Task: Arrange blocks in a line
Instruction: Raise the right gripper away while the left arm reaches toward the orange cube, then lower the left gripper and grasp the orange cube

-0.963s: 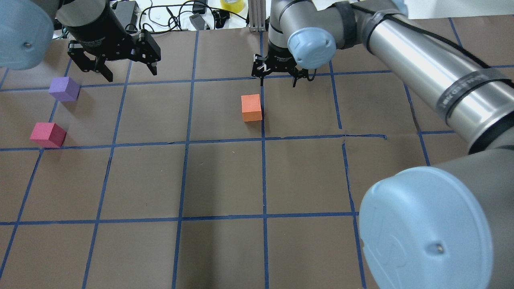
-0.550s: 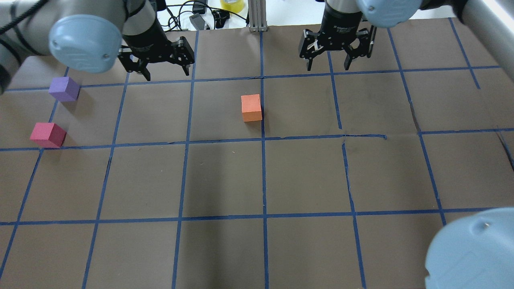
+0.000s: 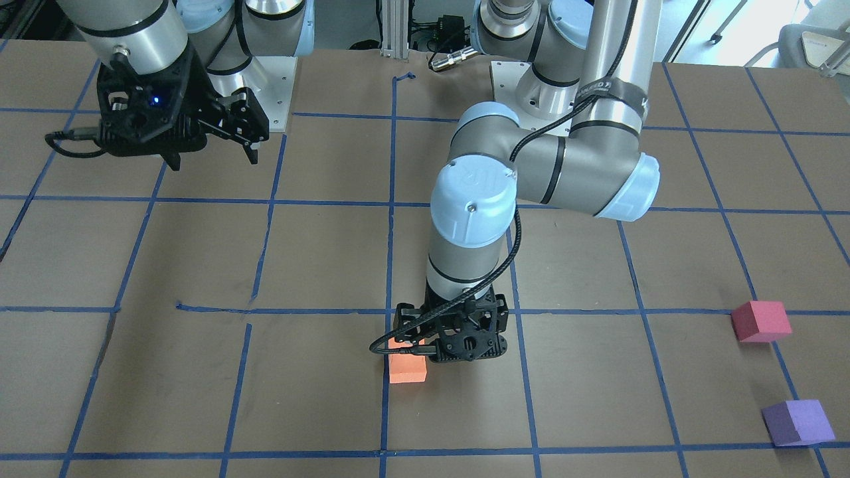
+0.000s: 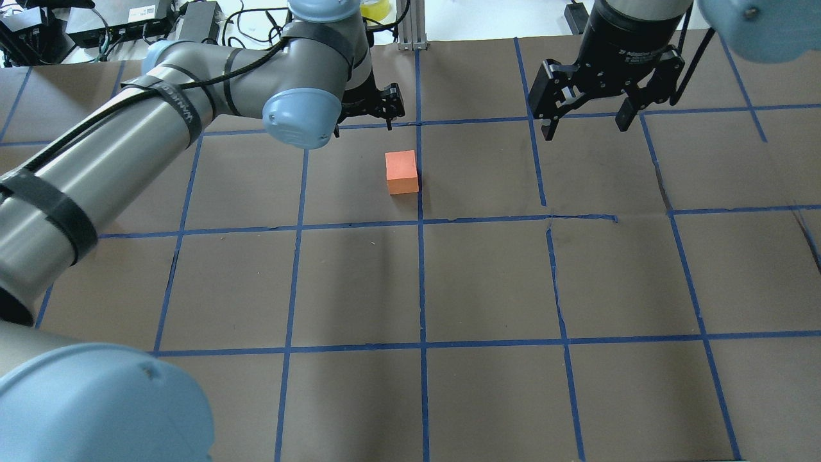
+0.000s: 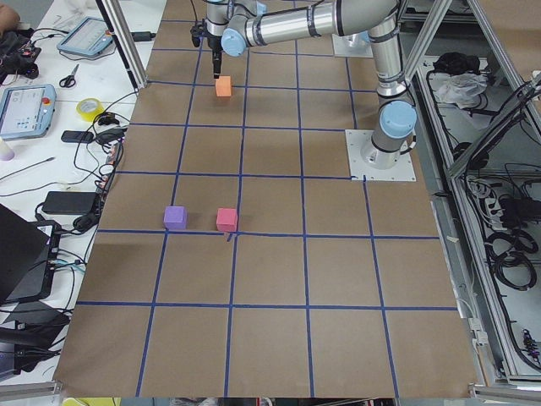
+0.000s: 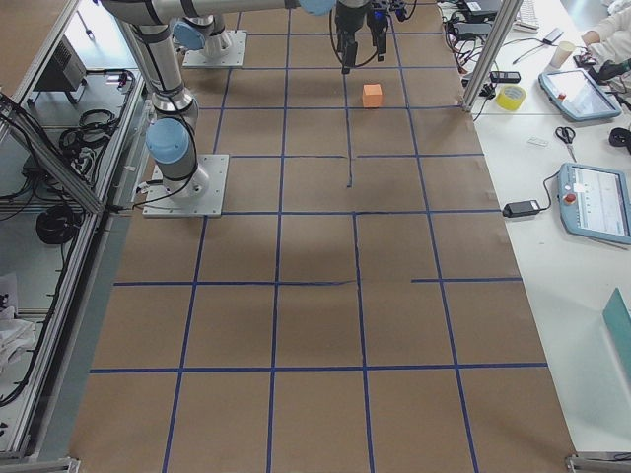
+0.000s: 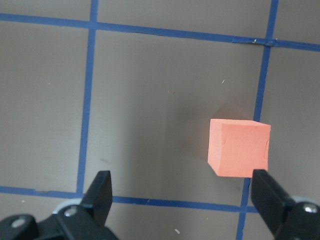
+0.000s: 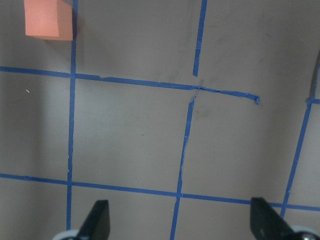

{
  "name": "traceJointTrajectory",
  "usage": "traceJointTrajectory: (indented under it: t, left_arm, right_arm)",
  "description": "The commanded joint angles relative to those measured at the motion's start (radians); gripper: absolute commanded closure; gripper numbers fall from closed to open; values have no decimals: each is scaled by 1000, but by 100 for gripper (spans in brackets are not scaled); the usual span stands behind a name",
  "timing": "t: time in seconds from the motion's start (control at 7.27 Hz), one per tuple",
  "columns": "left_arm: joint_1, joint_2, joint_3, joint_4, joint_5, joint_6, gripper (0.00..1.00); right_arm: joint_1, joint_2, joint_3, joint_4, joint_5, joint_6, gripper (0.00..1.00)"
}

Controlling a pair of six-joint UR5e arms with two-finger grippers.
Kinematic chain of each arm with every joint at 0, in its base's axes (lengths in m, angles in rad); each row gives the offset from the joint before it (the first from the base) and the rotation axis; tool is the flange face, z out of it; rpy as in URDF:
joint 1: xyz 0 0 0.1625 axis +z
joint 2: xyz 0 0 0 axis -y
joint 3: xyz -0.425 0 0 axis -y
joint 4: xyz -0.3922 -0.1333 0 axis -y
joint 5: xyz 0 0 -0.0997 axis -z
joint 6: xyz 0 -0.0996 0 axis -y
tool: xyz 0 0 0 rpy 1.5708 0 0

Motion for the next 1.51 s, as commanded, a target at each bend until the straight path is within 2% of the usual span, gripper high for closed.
traceJointTrajectory:
  t: [0.0,0.28,0.55,1.38]
  left_arm:
    - [-41,-77,29,11,24,-26,0]
    - [-54,-115,29,19,22,-81,0]
    - [-55,-137,34,65,15,-113,0]
    - [-64,-198,31,71,7,-106,0]
  right_arm:
    - [-1,-50,39,10,-8,-14,0]
    - [-6,-44,41,7,-120,-11,0]
    - [-9,-7,41,-49,-106,-17,0]
    - [-9,-6,42,-50,-111,-20,0]
